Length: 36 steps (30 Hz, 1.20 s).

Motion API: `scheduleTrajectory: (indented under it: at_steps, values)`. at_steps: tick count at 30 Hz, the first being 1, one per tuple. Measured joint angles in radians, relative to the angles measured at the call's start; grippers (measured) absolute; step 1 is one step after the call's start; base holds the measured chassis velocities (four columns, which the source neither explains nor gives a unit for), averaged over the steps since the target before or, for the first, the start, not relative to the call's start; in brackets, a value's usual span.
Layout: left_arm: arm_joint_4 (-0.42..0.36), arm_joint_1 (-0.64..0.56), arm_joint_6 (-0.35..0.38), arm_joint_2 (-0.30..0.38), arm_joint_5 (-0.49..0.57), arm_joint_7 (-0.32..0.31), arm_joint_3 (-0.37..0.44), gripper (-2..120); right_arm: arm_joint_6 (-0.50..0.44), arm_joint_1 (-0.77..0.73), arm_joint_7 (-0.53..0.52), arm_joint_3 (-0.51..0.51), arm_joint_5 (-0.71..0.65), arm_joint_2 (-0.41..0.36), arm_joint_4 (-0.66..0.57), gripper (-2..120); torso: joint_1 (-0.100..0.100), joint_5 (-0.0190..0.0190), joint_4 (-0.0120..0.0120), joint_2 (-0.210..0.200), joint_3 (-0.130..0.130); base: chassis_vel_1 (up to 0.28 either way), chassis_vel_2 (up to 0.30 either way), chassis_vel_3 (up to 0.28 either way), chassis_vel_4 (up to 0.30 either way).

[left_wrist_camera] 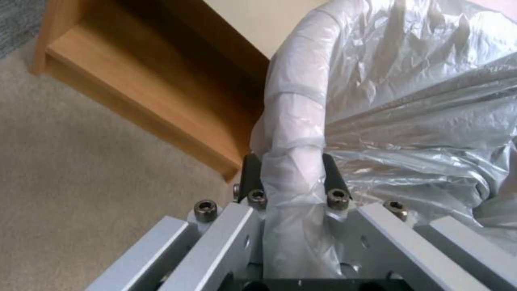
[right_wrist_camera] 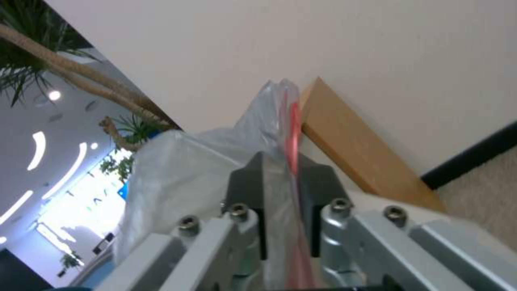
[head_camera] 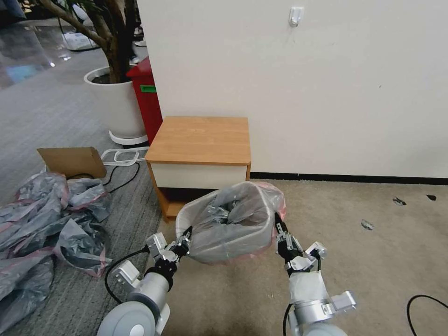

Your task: Pick up the garbage bag from the table and place it over the trash can.

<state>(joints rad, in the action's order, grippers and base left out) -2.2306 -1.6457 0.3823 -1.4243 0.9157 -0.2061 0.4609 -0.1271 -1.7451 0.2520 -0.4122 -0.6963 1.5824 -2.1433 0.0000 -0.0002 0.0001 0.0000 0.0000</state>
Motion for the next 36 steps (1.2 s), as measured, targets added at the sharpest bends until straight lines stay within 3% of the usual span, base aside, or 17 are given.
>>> scheduleTrajectory:
  at_steps: [8, 11, 15, 23, 27, 33, 36]
  values:
    - [0.006, 0.008, 0.019, 0.039, 0.034, 0.01, 0.023, 4, 0.0, -0.031, -0.004, -0.043, -0.012, -0.03, -0.046, 45, 0.0, 0.0002, -0.0001, 0.0, 0.0, 0.0, 0.0, 0.0, 0.0]
    - [0.004, 0.006, 0.025, 0.039, 0.04, 0.019, 0.025, 4, 0.033, -0.02, -0.012, -0.046, -0.084, -0.049, -0.042, 55, 0.0, 0.0001, -0.0002, 0.0, 0.0, 0.0, 0.0, 0.0, 0.0]
    - [-0.004, -0.001, 0.046, 0.042, 0.039, 0.065, 0.021, 4, 0.109, 0.041, -0.034, -0.05, -0.248, -0.139, 0.011, 73, 0.0, 0.0005, 0.0, 0.0, 0.0, 0.0, 0.0, 0.0, 0.0]
    - [-0.01, 0.003, 0.065, 0.057, 0.032, 0.089, 0.03, 4, 0.154, 0.078, -0.03, -0.07, -0.443, -0.257, 0.029, 99, 0.0, 0.0003, -0.0001, 0.0, 0.0, 0.0, 0.0, 0.0, 0.0]
    - [-0.006, 0.007, 0.066, 0.056, 0.026, 0.09, 0.031, 4, 0.167, 0.087, -0.027, -0.062, -0.497, -0.27, 0.012, 99, 0.0, 0.0003, -0.0001, 0.0, 0.0, 0.0, 0.0, 0.0, 0.0]
    - [0.001, 0.006, 0.064, 0.051, 0.017, 0.09, 0.033, 4, 0.173, 0.098, -0.022, -0.041, -0.493, -0.251, 0.01, 84, 0.0, 0.0001, 0.0, 0.0, 0.0, 0.0, 0.0, 0.0, 0.0]
    - [0.001, 0.008, 0.063, 0.053, 0.016, 0.089, 0.034, 4, 0.172, 0.097, -0.02, -0.039, -0.478, -0.248, 0.02, 69, 0.0, 0.0002, -0.0001, 0.0, 0.0, 0.0, 0.0, 0.0, 0.0]
